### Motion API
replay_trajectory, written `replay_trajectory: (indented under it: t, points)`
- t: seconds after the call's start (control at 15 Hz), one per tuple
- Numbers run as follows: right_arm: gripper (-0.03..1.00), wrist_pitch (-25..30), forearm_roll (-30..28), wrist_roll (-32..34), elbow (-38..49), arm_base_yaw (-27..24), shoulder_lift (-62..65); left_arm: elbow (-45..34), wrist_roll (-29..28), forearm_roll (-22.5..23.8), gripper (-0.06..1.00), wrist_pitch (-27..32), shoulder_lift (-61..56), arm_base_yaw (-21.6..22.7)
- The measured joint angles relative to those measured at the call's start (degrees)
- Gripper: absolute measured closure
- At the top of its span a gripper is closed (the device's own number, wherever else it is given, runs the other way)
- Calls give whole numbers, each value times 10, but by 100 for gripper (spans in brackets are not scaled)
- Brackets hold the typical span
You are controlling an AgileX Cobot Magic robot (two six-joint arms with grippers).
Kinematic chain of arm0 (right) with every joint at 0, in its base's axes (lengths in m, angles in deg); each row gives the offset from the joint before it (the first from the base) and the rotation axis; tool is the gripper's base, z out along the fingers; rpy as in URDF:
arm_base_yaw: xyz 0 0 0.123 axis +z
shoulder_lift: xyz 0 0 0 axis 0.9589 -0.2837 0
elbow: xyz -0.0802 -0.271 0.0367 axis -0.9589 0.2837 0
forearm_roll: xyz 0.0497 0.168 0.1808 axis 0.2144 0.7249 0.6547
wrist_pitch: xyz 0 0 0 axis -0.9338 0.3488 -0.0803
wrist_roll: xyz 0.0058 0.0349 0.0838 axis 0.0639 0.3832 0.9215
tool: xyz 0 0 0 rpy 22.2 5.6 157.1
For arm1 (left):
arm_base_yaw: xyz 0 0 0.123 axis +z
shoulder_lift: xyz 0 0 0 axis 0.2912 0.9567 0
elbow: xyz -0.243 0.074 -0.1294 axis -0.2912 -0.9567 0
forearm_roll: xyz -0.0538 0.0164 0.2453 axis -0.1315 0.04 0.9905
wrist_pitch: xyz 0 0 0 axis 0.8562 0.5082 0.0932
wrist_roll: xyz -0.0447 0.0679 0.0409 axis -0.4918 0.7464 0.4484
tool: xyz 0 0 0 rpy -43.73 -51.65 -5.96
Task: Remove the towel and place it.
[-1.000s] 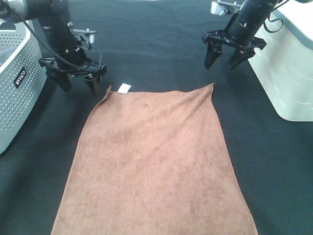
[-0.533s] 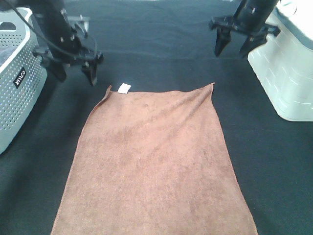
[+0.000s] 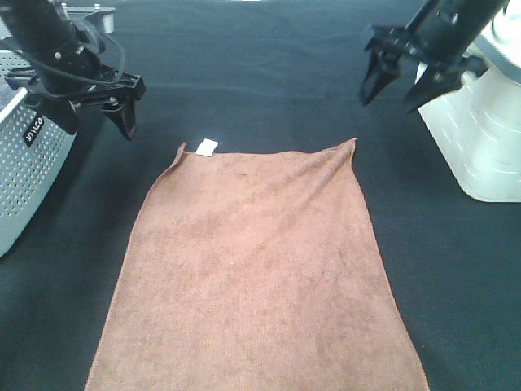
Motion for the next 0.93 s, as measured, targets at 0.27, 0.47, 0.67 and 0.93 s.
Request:
replay_trajectory:
  t: [0.27, 0.47, 0.67, 0.93]
  points:
    - [29, -87, 90, -100, 64, -2, -14, -65, 58, -83, 19, -134, 14, 6]
    - [30, -91, 120, -133, 66, -21, -54, -67, 129, -152, 19, -168, 45, 22]
    - [31, -80, 183, -179, 66, -58, -95, -68, 205, -242, 19, -180, 74, 41]
    - [31, -88, 237, -243, 66, -69, -120, -68, 295, -337, 19, -194, 120, 45]
